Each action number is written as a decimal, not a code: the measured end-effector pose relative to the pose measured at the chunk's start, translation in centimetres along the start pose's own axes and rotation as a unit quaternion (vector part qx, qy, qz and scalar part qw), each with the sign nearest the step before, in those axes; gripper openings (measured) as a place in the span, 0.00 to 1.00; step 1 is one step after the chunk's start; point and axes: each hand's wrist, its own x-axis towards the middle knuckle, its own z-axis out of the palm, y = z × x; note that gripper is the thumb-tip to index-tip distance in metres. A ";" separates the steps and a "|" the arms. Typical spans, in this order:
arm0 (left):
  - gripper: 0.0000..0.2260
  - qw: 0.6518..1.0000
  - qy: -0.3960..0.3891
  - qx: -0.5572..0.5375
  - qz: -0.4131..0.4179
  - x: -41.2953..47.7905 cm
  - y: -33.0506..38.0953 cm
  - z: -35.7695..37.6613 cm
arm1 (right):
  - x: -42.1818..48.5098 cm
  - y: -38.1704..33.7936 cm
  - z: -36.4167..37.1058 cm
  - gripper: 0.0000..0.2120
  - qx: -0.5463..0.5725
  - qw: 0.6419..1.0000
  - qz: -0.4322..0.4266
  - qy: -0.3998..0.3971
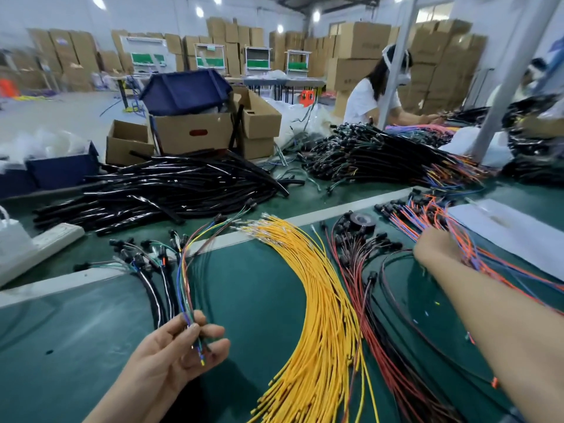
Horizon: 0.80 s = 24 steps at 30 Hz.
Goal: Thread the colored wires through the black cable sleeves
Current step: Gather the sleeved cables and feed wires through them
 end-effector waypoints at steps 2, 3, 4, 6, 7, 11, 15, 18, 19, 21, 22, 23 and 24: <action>0.11 1.000 0.000 0.001 0.003 0.1 0.0 0.2 | 0.2 -0.3 -0.2 0.15 0.001 1.000 -0.008 0.005; 0.11 1.000 -0.001 0.000 0.003 0.1 0.0 0.4 | 0.2 -0.3 -0.3 0.14 -0.002 1.000 -0.011 0.005; 0.11 1.000 -0.004 -0.003 0.003 0.0 0.0 0.4 | 0.2 -0.3 -0.4 0.14 -0.009 1.000 -0.019 0.004; 0.11 1.000 -0.005 -0.006 0.002 0.0 -0.1 0.5 | 0.2 -0.2 -0.5 0.13 -0.010 1.000 -0.029 0.004; 0.11 1.000 -0.004 -0.008 0.001 0.0 -0.1 0.5 | 0.3 -0.1 -0.5 0.13 -0.012 0.999 -0.032 0.010; 0.11 1.000 -0.006 -0.010 -0.003 0.1 0.1 0.6 | 0.7 0.0 -0.9 0.12 -0.022 0.999 -0.011 0.041; 0.07 1.000 -0.007 -0.008 -0.009 0.3 0.2 0.6 | 1.0 0.1 -1.2 0.15 0.028 0.997 0.009 0.065; 0.06 1.000 -0.020 -0.009 -0.007 0.2 0.1 0.3 | 0.5 -0.3 -1.2 0.17 0.090 0.990 0.006 0.107; 0.07 1.000 -0.024 -0.012 -0.007 0.2 0.1 0.2 | 0.4 -0.4 -1.2 0.16 0.120 0.986 0.003 0.118; 0.09 0.999 -0.032 -0.015 -0.006 0.2 0.0 0.0 | 0.1 -0.7 -1.1 0.12 0.163 0.976 -0.003 0.142; 0.10 0.999 -0.035 -0.015 -0.004 0.2 0.0 -0.1 | 0.0 -0.9 -1.2 0.09 0.179 0.972 -0.006 0.155; 0.10 0.999 -0.037 -0.014 -0.003 0.2 0.0 -0.2 | -0.1 -1.2 -1.5 0.07 0.198 0.966 -0.010 0.164; 0.10 0.999 -0.041 -0.012 -0.004 0.3 0.0 -0.2 | 0.0 -1.6 -1.9 0.12 0.219 0.960 -0.017 0.173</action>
